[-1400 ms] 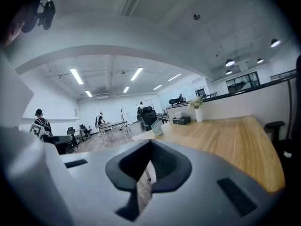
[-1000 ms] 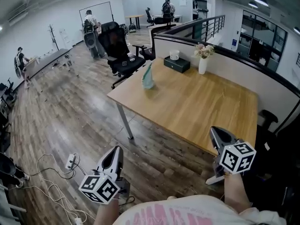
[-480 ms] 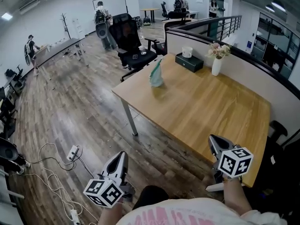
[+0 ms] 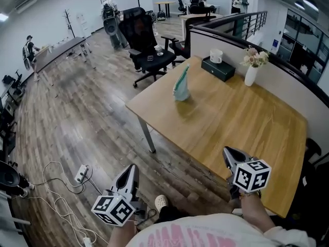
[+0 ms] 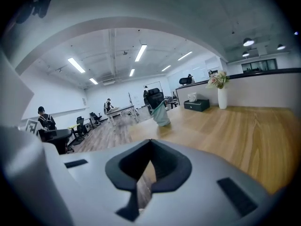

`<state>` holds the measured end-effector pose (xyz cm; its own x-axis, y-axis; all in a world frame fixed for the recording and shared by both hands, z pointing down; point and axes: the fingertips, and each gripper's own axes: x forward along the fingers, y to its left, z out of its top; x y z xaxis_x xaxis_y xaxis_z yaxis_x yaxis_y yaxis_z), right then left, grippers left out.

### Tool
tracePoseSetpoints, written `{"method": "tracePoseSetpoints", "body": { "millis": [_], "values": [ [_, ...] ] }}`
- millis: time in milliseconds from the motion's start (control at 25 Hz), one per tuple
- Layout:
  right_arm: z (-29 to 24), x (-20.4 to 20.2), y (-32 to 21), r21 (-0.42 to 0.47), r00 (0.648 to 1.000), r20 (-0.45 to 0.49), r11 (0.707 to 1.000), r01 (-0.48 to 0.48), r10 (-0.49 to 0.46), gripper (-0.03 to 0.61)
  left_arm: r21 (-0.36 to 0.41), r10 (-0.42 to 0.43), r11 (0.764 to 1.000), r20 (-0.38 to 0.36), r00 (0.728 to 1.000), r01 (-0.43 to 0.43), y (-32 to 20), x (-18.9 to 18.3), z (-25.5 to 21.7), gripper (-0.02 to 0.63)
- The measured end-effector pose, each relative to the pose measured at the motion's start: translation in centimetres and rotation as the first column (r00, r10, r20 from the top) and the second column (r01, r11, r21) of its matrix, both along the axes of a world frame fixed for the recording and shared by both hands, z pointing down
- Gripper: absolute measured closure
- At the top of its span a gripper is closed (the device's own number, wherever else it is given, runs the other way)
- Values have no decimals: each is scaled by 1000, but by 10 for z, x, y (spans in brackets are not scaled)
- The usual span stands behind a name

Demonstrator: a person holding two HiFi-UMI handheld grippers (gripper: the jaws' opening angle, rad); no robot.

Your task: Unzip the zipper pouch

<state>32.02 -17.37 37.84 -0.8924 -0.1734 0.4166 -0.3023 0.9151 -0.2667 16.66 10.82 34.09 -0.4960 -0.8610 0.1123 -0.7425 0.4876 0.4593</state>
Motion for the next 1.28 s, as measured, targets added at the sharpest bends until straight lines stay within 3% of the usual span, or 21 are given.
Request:
{"method": "tracePoseSetpoints", "body": {
  "millis": [240,480,640,800,1000,1160,1280],
  "values": [
    [-19,-102,-6,5,999,42,1000,-16,16,580,-5,37,999,51,998,-37,-16,-101,-25,614],
    [-26,-174,-10,16,992,102,997,-73,71,580,-25,71,997,107,992,-69,-17,-178,-32,614],
    [3,-199,-4,-17,995,52,996,-90,91,580,-54,101,994,111,989,-96,-21,-200,-18,614],
    [37,-215,0,-82,995,-20,992,-96,94,580,-74,138,988,55,989,-134,-30,-214,5,612],
    [70,-242,-15,-104,991,-90,989,-106,97,580,-79,180,981,-9,984,-180,-55,-240,30,612],
    [89,-271,-41,-93,988,-103,988,-127,117,580,-78,211,974,-30,977,-213,-87,-270,38,614],
    [95,-304,-63,-29,988,-97,991,-127,124,567,-100,259,961,-4,966,-258,-117,-295,36,612]
  ]
}}
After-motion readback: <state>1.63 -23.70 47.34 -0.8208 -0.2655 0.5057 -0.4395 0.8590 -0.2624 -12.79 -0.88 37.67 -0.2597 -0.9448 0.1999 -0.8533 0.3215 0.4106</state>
